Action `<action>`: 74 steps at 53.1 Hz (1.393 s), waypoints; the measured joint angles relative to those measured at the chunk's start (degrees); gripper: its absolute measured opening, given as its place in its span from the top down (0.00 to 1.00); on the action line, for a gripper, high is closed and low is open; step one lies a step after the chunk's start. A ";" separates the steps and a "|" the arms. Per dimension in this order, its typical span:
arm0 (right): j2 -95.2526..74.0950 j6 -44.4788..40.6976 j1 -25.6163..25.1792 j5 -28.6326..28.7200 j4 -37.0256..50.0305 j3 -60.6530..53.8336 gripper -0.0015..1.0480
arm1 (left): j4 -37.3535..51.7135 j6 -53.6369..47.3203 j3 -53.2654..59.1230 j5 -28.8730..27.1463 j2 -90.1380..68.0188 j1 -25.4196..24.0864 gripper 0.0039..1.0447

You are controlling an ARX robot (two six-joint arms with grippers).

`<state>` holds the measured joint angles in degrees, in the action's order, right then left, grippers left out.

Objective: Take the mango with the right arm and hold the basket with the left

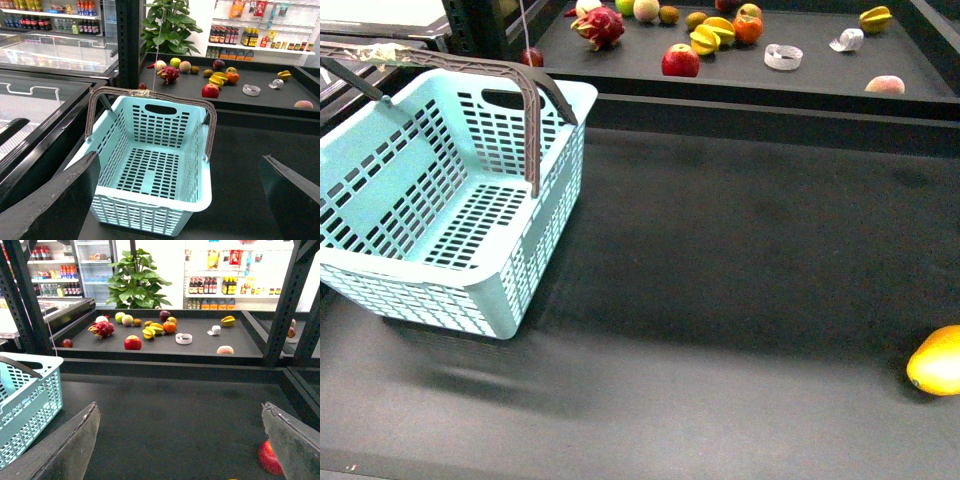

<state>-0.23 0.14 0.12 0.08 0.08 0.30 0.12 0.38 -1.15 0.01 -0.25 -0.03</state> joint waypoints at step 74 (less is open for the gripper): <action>0.00 0.02 0.00 -0.02 0.00 0.00 0.08 | 25.55 27.91 -8.24 -26.43 -48.24 10.12 0.05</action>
<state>-0.23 0.16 0.12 0.05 0.08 0.30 25.67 28.29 -9.39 -26.41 -48.49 10.09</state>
